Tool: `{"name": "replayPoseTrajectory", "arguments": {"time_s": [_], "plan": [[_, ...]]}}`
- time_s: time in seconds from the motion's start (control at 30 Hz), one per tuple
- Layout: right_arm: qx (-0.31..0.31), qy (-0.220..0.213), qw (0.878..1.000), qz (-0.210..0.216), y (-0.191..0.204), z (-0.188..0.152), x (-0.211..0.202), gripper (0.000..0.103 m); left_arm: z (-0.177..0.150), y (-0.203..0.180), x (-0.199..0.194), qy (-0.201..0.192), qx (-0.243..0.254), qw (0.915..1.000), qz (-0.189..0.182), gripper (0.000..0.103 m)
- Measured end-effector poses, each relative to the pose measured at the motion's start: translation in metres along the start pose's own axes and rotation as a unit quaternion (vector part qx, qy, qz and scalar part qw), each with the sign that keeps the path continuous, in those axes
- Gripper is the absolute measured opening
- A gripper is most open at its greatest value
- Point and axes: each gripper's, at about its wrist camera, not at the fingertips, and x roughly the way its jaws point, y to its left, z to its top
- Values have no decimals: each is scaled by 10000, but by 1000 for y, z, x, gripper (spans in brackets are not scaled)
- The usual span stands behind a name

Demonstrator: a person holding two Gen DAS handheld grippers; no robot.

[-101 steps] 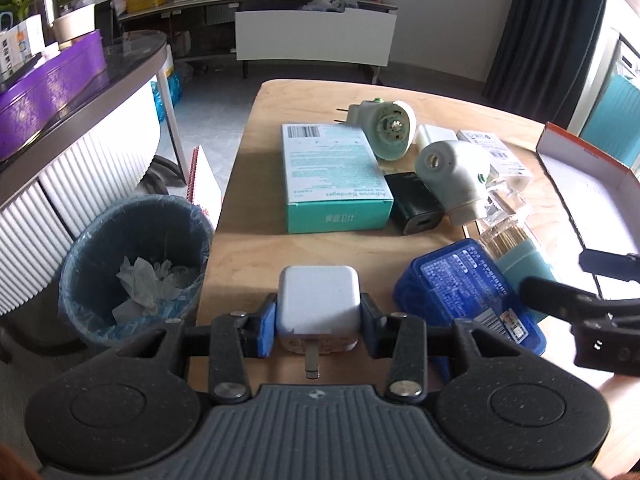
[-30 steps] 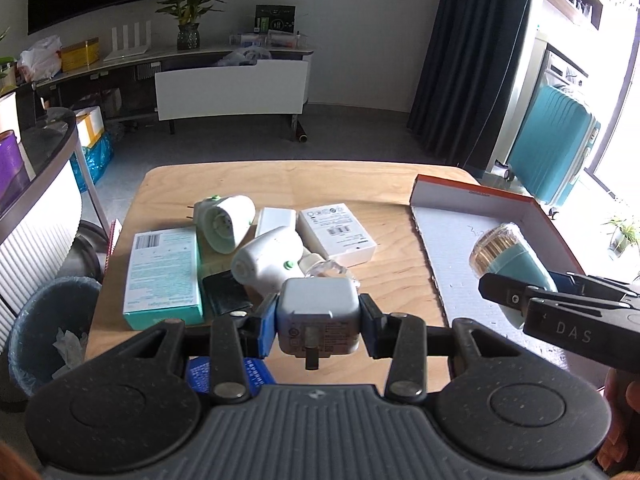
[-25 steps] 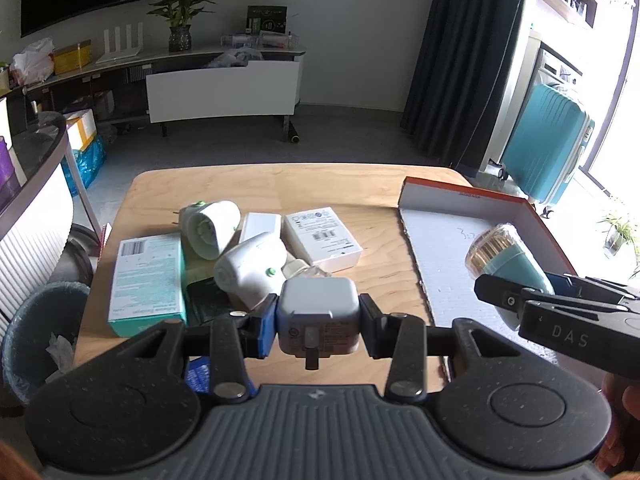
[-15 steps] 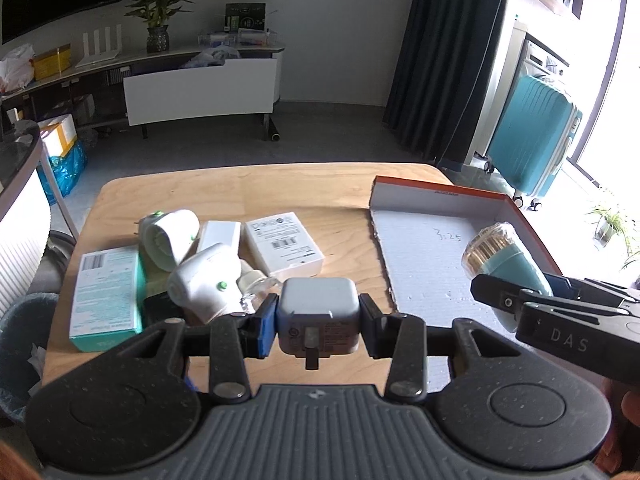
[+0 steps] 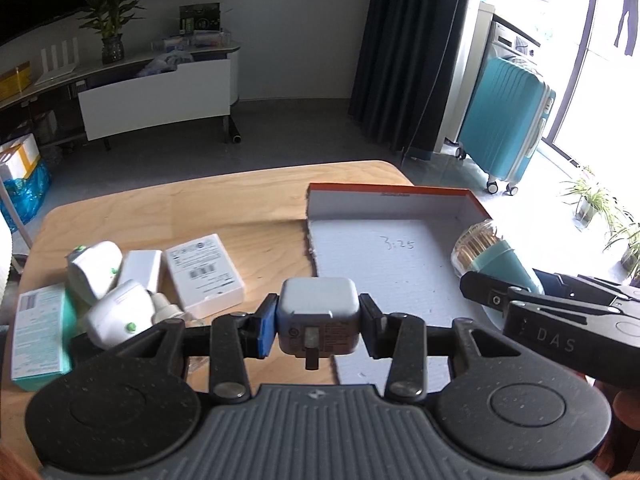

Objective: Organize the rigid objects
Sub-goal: 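Carry the charger and blue container with both tools over the cardboard box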

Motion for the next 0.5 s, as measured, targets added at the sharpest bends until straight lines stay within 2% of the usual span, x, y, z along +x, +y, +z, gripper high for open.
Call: {"name": "replayPoseTrajectory", "arguments": {"time_s": [0.5], "plan": [[35,276,9992,-303,-43,17,39,57,23,-38,53,197,194,9992,-302,42]]}}
